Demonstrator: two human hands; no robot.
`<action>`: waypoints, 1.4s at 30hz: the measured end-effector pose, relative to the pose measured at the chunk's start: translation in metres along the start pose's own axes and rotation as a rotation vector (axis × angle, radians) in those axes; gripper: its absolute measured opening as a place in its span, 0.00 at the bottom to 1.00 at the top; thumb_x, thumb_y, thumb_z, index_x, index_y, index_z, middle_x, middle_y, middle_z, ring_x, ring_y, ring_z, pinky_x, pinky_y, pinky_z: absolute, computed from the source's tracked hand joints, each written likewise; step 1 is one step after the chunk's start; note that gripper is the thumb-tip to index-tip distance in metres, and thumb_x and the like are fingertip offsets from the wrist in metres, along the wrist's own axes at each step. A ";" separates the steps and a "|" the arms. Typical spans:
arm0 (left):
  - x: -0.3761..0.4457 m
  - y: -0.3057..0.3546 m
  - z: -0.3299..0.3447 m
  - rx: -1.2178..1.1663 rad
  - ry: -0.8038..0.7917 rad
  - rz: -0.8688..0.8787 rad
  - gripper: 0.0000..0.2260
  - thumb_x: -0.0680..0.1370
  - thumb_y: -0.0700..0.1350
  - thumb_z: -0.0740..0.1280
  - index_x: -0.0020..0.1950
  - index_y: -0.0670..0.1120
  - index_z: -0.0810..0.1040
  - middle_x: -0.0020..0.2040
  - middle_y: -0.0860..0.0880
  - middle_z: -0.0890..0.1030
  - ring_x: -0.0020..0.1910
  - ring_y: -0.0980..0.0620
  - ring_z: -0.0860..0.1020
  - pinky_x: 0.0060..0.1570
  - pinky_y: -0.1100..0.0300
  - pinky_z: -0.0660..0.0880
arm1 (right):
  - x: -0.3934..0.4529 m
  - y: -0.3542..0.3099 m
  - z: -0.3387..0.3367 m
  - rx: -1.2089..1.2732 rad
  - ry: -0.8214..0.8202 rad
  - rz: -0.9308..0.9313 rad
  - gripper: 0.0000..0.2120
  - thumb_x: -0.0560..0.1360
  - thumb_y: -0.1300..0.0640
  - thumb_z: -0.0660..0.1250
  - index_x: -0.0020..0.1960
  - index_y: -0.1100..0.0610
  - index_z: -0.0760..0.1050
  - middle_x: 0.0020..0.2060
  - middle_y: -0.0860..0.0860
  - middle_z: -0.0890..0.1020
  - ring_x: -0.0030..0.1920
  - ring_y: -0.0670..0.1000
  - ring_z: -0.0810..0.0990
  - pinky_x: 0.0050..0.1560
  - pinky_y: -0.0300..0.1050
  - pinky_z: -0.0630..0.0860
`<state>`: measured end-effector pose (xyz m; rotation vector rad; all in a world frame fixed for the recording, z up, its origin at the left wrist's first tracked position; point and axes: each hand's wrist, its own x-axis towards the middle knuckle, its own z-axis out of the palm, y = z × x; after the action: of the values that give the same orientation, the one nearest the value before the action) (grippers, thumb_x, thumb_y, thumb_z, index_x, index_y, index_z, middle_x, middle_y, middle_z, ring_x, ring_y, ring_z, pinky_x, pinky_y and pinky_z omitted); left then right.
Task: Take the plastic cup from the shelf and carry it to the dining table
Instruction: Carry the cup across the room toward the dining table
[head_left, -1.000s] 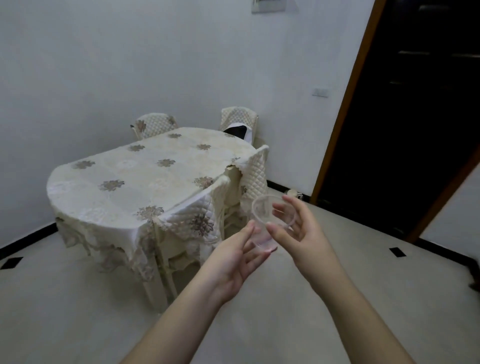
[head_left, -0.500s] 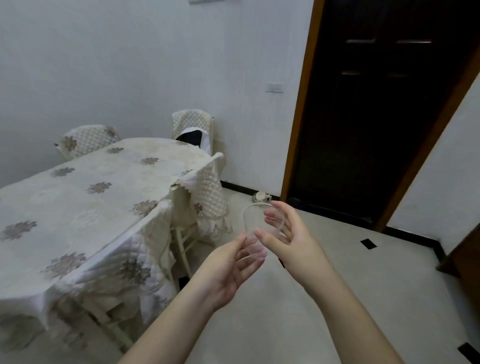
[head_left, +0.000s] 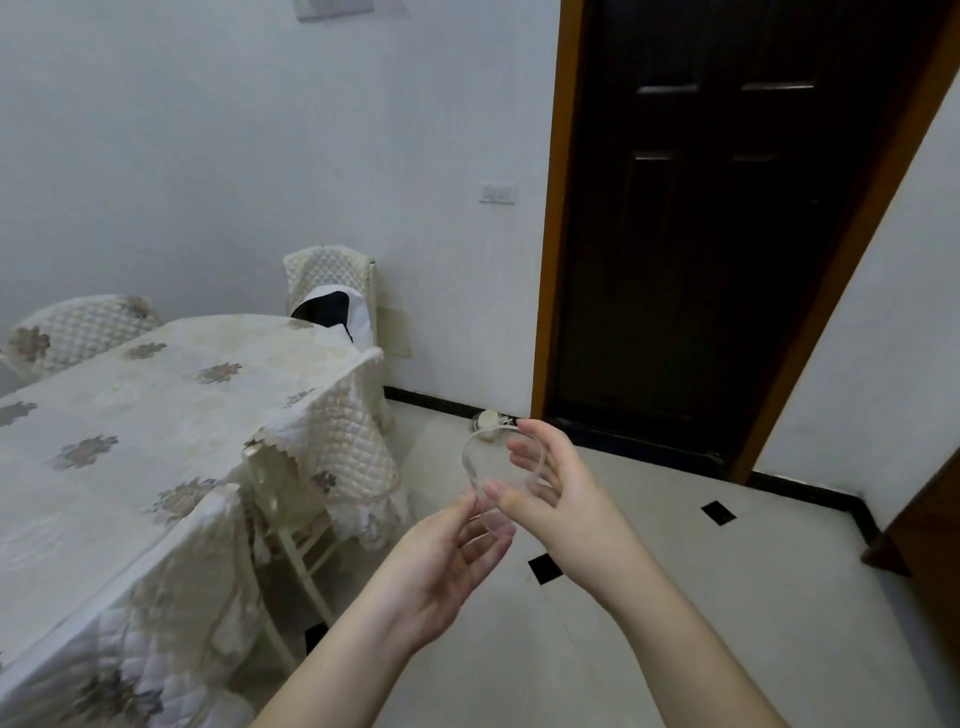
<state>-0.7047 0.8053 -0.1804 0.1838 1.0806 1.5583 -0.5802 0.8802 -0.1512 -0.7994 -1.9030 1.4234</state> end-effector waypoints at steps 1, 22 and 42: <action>0.011 0.004 0.002 -0.017 -0.014 -0.010 0.13 0.79 0.47 0.66 0.50 0.38 0.84 0.46 0.41 0.83 0.47 0.47 0.81 0.50 0.56 0.82 | 0.010 0.002 -0.004 0.002 0.002 -0.001 0.30 0.71 0.47 0.73 0.69 0.40 0.64 0.63 0.38 0.74 0.65 0.36 0.70 0.68 0.38 0.66; 0.257 0.178 0.014 0.007 -0.110 0.169 0.13 0.79 0.48 0.65 0.48 0.40 0.85 0.44 0.44 0.87 0.42 0.51 0.85 0.40 0.62 0.82 | 0.302 0.000 -0.007 -0.074 -0.015 -0.062 0.33 0.71 0.48 0.73 0.72 0.44 0.62 0.65 0.40 0.74 0.64 0.37 0.72 0.56 0.32 0.72; 0.528 0.210 0.145 -0.029 -0.046 0.149 0.16 0.74 0.49 0.67 0.54 0.39 0.82 0.53 0.42 0.85 0.45 0.51 0.84 0.40 0.63 0.81 | 0.561 0.086 -0.163 -0.128 -0.093 -0.047 0.34 0.70 0.42 0.72 0.71 0.38 0.59 0.66 0.36 0.71 0.61 0.37 0.71 0.46 0.27 0.71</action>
<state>-0.9259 1.3480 -0.1779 0.2851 1.0269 1.6938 -0.7941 1.4300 -0.1286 -0.7539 -2.0875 1.3422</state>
